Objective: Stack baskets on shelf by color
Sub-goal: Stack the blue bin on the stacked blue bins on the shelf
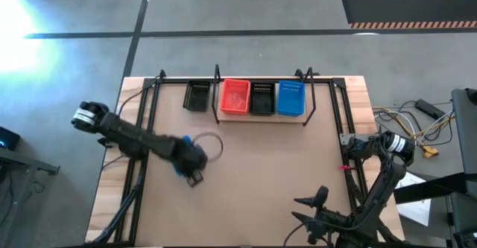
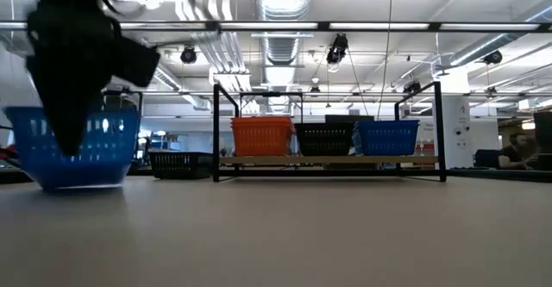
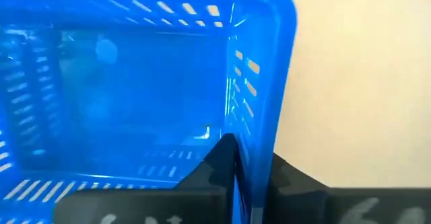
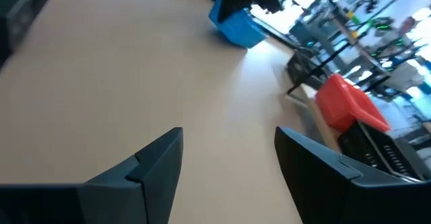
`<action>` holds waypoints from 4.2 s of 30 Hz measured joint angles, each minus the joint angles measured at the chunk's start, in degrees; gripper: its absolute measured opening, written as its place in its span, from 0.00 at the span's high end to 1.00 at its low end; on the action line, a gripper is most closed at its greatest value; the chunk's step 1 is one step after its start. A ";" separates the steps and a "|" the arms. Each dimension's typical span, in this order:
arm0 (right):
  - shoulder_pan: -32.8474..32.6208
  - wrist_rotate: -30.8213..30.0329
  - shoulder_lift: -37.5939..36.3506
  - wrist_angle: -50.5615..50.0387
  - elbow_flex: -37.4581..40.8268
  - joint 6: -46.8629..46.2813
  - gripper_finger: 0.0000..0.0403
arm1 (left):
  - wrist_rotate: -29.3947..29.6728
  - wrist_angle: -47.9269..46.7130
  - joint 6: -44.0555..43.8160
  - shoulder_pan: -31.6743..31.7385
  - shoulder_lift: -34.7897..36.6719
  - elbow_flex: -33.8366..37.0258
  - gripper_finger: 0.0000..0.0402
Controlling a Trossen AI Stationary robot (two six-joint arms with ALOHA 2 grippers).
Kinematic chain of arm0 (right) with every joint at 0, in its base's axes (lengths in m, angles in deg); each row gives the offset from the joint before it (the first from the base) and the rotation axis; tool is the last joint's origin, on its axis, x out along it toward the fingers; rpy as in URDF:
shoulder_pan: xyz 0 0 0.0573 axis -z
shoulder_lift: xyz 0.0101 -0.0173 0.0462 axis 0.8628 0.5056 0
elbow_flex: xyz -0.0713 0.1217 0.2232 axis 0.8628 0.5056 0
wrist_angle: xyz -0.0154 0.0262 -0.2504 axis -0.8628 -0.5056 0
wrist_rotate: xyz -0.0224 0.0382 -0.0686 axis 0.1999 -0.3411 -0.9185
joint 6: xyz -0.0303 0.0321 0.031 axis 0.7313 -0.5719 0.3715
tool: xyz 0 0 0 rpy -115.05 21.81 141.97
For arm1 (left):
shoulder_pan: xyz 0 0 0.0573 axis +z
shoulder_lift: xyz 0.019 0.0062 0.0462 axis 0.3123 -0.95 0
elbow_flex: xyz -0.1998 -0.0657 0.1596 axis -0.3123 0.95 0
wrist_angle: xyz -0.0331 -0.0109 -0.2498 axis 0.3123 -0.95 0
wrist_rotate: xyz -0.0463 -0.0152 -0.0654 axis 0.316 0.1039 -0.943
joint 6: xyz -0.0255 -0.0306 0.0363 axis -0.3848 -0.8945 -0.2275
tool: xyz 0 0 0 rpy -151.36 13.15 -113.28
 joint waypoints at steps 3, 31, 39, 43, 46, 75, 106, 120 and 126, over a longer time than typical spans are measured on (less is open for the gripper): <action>-0.70 3.05 0.00 -0.05 -1.44 1.26 0.44 | 3.56 11.63 -5.06 -7.31 -1.91 -1.29 1.00; -5.67 19.85 -2.36 -13.79 -3.09 -23.36 0.44 | 11.06 24.76 32.46 -0.39 -51.88 -60.11 0.99; -2.28 10.59 -1.75 -13.64 -1.07 -18.52 0.44 | 10.92 24.72 32.44 0.00 -51.96 -58.92 0.84; 2.67 12.23 -2.79 -12.40 -1.01 -8.97 0.44 | 10.96 24.76 32.35 0.00 -51.96 -58.69 0.79; 7.26 17.12 -3.44 -10.48 -1.01 -0.44 0.44 | 11.01 24.85 32.34 0.00 -51.96 -58.71 0.77; 18.79 40.93 -3.87 3.38 6.66 15.42 0.97 | 11.62 16.34 35.23 -1.78 -39.98 -57.60 0.77; 79.28 48.92 -32.51 -15.18 3.41 63.71 0.98 | 47.99 57.72 13.23 -17.66 -15.59 -2.61 0.77; 84.51 52.57 -29.88 -9.52 10.34 68.35 0.98 | 47.97 57.83 13.25 -17.66 -15.61 -3.00 0.77; 84.51 52.31 -29.88 -8.78 10.99 69.48 0.93 | 47.94 58.31 13.23 -17.66 -15.62 -2.91 0.77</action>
